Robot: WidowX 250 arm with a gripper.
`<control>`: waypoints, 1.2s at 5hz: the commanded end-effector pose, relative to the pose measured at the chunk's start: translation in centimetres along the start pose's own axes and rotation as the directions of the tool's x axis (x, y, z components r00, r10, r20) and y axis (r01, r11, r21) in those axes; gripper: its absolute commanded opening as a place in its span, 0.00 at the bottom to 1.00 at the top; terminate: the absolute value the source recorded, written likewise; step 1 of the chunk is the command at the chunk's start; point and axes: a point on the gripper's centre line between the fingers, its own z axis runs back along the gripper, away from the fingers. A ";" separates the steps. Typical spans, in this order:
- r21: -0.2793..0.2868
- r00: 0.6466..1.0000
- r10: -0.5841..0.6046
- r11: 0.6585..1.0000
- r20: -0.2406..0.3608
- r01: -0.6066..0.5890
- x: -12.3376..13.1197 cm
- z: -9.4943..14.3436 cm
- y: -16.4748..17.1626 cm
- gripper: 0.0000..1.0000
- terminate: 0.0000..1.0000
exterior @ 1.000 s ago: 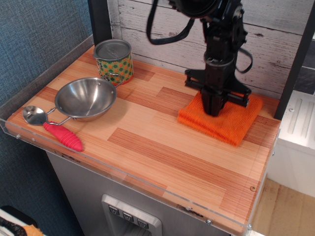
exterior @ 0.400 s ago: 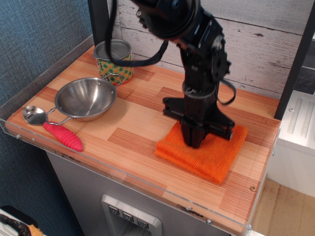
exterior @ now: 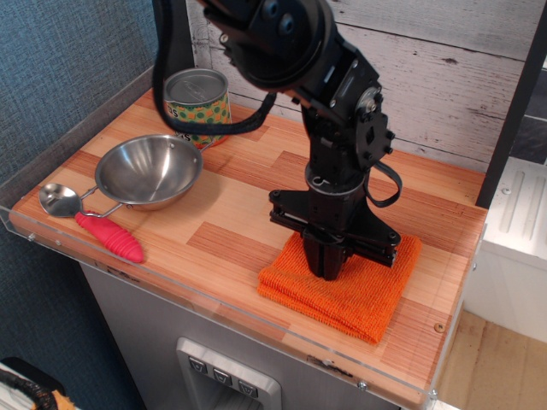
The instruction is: Move the napkin to the front of the table.
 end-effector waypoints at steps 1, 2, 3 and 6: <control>-0.006 0.999 0.032 0.999 0.039 -0.032 -0.4 1.7 0.0 0.00 0.00; 0.000 0.998 0.017 1.000 0.059 -0.017 -0.2 2.4 0.1 0.00 0.00; -0.009 0.996 0.007 1.000 0.091 -0.006 0.3 3.6 0.2 0.00 0.00; -0.023 0.989 -0.004 1.000 0.151 0.007 0.9 7.2 0.3 1.00 0.00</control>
